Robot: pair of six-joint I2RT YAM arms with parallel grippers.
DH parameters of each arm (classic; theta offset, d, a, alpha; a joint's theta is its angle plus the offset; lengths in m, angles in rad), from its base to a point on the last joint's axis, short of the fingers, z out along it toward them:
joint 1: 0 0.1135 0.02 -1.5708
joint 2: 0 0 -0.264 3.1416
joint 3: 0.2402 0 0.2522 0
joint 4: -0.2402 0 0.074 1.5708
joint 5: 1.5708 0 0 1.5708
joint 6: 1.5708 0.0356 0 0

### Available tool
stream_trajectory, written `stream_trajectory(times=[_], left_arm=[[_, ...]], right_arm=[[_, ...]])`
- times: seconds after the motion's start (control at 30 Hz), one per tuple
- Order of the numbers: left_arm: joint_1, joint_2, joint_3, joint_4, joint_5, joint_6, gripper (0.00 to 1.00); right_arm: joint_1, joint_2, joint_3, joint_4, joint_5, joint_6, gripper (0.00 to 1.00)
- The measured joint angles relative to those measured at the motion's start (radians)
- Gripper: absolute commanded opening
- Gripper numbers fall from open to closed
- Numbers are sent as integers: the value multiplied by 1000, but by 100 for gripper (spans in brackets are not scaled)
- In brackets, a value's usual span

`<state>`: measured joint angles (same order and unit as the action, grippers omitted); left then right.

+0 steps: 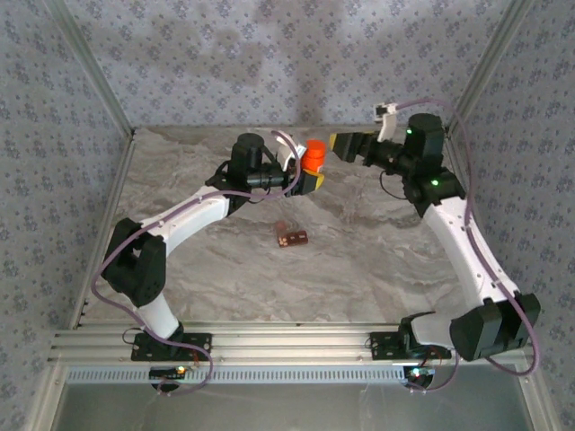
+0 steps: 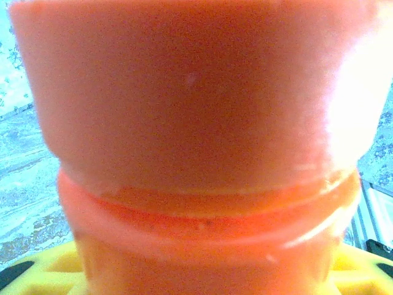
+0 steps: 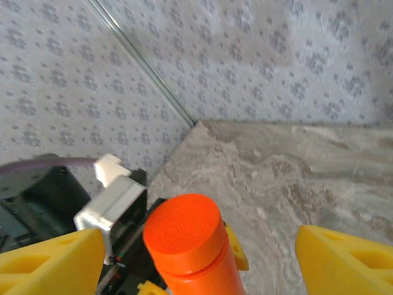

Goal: Sort the pills into containers

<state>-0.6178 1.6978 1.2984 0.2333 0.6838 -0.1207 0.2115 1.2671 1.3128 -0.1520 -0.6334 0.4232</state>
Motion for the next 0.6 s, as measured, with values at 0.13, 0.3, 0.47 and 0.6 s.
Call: stream_trajectory(times=[0.13,0.3,0.47,0.6], left_arm=[[0,0,0,0,20,7,0],[0,0,2,-8,75,12,0],[0,0,43,-48,138,16,0],[0,0,68,-59,170,24,0]], right_arm=[[-54,-9,5,6,-101,-21,82],[-76,89,83,-64,-240,-116,81],[-64,185,158,-166,-346,-214,81],[-41,221,192,-232,-385,-269,82]])
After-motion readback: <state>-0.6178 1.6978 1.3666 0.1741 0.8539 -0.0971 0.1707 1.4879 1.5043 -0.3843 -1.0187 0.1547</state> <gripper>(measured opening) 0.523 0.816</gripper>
